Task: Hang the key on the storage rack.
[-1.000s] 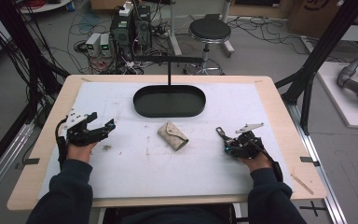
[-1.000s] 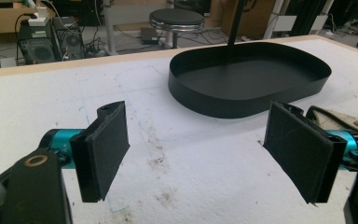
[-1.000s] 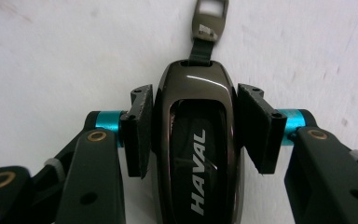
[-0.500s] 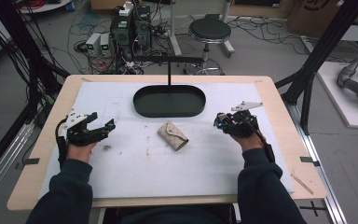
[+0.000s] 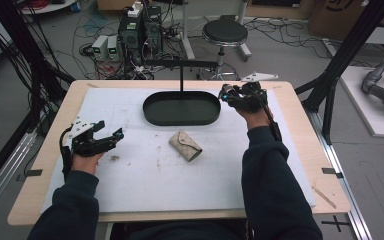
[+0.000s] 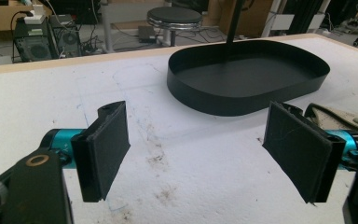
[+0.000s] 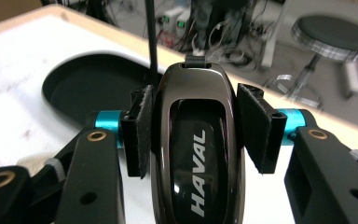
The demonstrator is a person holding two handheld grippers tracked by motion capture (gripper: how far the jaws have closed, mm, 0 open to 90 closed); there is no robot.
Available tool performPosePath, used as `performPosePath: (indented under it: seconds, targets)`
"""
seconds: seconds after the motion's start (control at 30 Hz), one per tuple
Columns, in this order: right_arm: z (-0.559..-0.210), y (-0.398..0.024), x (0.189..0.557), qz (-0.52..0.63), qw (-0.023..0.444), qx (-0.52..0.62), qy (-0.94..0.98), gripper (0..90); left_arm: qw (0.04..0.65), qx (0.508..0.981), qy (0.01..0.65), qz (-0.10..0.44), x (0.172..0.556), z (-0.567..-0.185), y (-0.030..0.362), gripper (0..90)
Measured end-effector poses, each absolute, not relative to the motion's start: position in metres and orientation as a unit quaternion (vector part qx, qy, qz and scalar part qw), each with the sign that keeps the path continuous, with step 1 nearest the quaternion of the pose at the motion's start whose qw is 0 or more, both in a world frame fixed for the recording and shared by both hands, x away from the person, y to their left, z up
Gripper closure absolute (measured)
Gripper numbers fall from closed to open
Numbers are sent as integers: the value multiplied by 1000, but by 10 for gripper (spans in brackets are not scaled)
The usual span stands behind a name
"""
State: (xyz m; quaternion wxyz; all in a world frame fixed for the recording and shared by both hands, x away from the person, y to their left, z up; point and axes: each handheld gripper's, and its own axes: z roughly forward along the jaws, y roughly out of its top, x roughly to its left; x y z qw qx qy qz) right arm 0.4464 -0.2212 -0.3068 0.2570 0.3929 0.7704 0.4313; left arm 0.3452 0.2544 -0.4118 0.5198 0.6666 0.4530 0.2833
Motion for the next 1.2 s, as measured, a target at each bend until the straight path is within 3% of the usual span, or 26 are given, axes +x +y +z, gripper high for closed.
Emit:
performPosePath:
  seconds: [0.6,1.2]
  targets:
    - [-266,-179,494,417,290,395,766,498,524,667,450,279,345,-412,255,220]
    - [-282,-194,513,374,299,449,754,497,525,664,452,281,345,-411,257,220]
